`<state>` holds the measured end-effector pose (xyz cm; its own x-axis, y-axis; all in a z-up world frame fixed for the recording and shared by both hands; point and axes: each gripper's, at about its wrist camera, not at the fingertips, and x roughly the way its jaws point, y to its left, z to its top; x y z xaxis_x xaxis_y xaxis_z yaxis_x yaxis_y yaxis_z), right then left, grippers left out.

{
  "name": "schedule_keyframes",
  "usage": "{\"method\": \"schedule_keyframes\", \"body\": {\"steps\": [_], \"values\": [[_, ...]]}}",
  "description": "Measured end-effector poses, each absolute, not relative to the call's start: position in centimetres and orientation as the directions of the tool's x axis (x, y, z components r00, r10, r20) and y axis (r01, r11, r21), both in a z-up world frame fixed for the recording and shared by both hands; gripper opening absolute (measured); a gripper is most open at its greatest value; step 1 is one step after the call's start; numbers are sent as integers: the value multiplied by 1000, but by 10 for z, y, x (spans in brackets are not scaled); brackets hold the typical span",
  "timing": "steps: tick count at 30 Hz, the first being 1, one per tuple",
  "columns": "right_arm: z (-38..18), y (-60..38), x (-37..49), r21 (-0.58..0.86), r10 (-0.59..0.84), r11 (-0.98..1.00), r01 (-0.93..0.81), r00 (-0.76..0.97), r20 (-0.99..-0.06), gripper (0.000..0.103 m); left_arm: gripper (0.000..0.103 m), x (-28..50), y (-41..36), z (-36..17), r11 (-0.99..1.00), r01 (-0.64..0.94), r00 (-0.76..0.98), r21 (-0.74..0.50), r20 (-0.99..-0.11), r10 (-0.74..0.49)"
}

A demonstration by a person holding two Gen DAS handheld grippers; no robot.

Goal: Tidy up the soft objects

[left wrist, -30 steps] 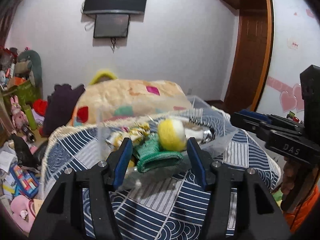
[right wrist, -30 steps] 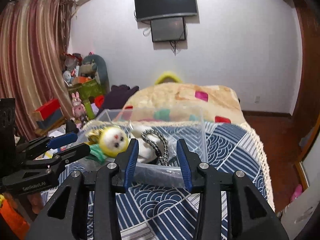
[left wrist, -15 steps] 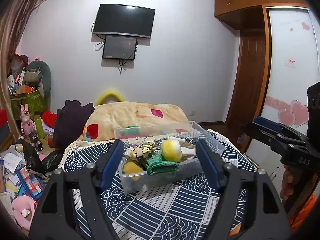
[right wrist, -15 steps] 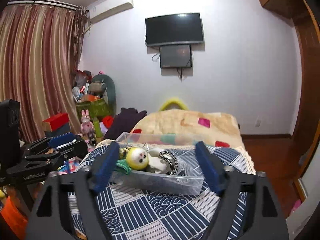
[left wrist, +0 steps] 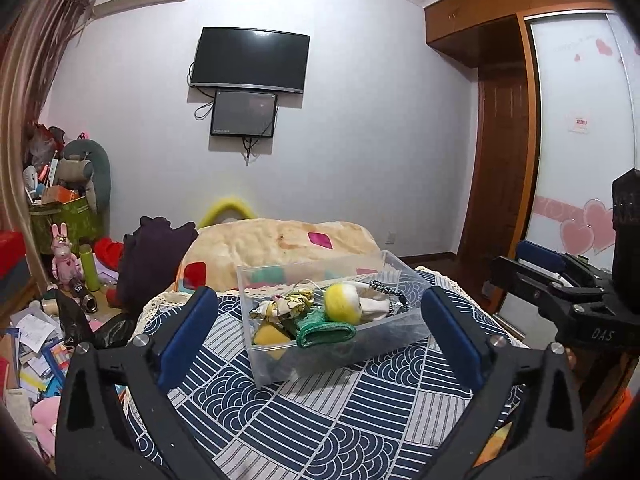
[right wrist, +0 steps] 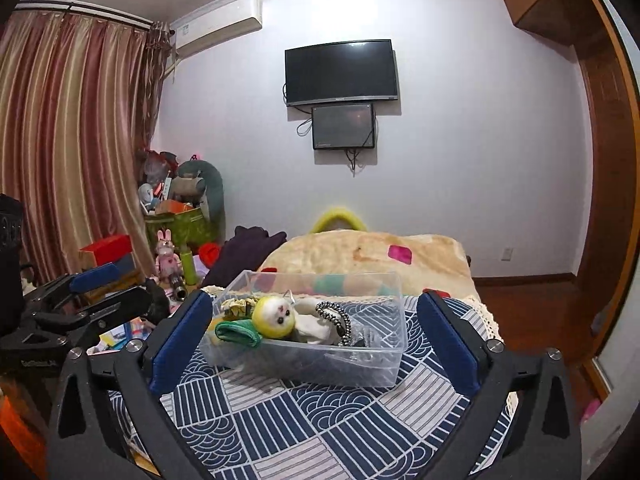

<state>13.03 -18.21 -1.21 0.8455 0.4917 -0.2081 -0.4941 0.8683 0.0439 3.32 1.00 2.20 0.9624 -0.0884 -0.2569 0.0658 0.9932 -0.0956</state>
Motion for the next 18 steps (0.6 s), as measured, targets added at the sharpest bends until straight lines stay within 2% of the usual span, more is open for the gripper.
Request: {"method": "schedule_keyframes", "body": {"steps": [18], "values": [[-15, -183, 128, 50, 504, 861, -506, 836, -215, 103, 103, 31, 3, 18, 996, 60, 964, -71, -255, -76]]}}
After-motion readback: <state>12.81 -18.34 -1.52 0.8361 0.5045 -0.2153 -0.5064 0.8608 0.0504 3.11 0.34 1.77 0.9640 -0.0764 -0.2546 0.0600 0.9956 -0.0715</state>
